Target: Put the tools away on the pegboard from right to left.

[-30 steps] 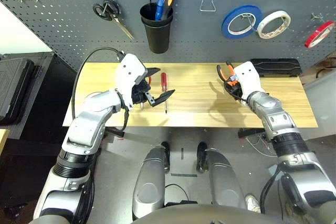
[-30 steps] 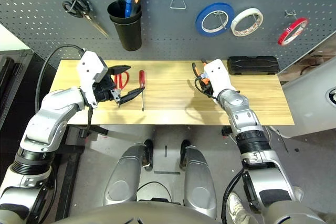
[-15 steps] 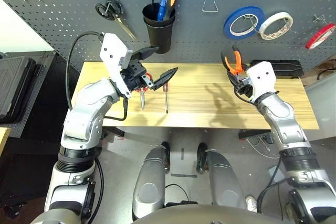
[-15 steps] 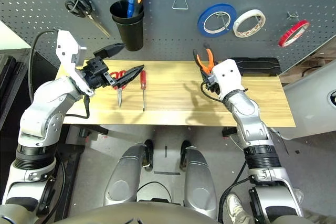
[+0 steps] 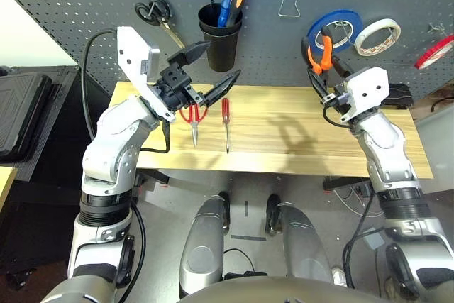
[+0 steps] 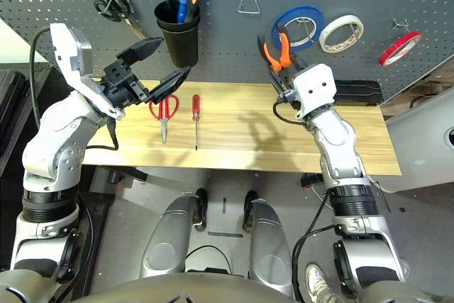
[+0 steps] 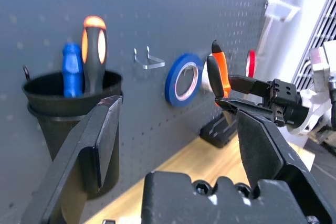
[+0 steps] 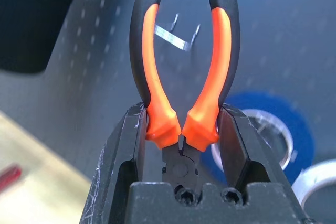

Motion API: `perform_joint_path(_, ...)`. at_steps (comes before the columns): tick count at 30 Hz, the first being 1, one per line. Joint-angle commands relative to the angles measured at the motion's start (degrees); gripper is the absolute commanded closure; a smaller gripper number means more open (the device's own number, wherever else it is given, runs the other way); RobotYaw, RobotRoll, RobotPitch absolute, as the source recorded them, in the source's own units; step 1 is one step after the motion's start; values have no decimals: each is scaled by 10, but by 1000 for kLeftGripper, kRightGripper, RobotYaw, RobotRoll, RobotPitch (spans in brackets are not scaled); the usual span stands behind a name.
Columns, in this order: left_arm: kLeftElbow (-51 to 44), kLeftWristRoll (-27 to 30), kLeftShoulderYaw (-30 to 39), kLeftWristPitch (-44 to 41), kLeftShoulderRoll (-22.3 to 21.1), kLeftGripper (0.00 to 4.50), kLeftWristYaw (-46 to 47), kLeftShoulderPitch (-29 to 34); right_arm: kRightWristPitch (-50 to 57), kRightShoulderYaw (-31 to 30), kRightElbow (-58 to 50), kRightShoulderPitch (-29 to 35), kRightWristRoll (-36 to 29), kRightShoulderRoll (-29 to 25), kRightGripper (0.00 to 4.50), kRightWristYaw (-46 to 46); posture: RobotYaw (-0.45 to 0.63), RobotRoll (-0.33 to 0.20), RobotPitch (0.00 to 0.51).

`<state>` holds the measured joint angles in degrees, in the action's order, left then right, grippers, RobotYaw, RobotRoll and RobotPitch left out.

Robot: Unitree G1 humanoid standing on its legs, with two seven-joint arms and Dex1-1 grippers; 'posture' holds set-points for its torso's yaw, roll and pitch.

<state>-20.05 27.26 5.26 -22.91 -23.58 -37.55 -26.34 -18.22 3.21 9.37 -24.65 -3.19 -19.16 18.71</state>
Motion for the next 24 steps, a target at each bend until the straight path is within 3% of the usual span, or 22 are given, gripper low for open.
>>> perform_joint_path(1,-19,18,3,-7,1,0,10,-8,-29,14,0,-30,5,9,2413,-27,210,0,202)
perform_joint_path(15,-10,17,-8,-5,-1,0,14,-18,-55,10,72,-201,13,47,2413,-88,201,0,202)
perform_joint_path(24,-8,12,-14,-4,-3,0,15,-20,-79,16,222,-298,5,84,2413,-106,211,0,210)
